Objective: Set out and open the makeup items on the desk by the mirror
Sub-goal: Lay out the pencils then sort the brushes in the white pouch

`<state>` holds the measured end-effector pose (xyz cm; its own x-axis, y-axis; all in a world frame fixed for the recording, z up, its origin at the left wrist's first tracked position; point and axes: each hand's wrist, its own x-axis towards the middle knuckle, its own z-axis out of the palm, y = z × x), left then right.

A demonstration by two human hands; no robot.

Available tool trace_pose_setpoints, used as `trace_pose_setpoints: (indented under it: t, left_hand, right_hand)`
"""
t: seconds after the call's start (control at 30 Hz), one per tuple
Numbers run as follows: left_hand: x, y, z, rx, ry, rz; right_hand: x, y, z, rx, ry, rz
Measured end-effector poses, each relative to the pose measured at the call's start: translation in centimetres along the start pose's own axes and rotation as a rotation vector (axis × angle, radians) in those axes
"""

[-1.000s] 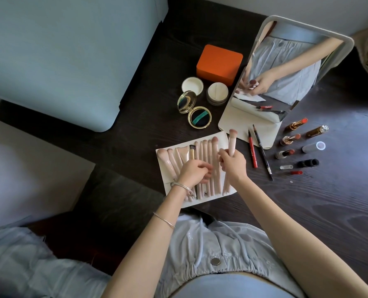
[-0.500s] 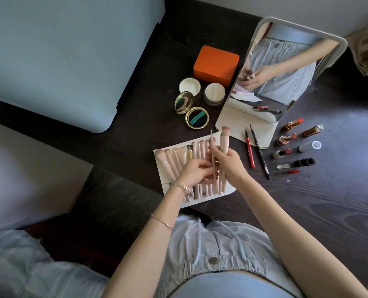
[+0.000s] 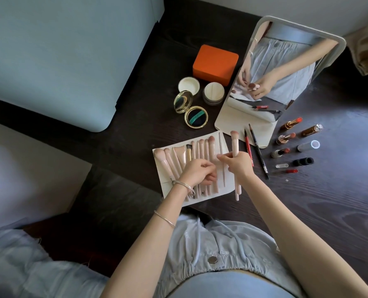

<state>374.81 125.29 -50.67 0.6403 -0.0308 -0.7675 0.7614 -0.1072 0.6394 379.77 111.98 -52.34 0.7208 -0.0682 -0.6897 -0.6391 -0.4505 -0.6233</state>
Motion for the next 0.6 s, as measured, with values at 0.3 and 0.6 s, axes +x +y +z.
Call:
trace_pose_setpoints:
  t: [0.3,0.6]
  left_hand:
    - [0.13,-0.33,-0.09,0.042,-0.007,-0.038]
    - [0.16,-0.31,-0.06,0.062,-0.005,-0.042]
  right_hand:
    - [0.2,0.9,0.44,-0.133,0.016,-0.014]
    - [0.28,0.7,0.51,-0.216,0.004,0.022]
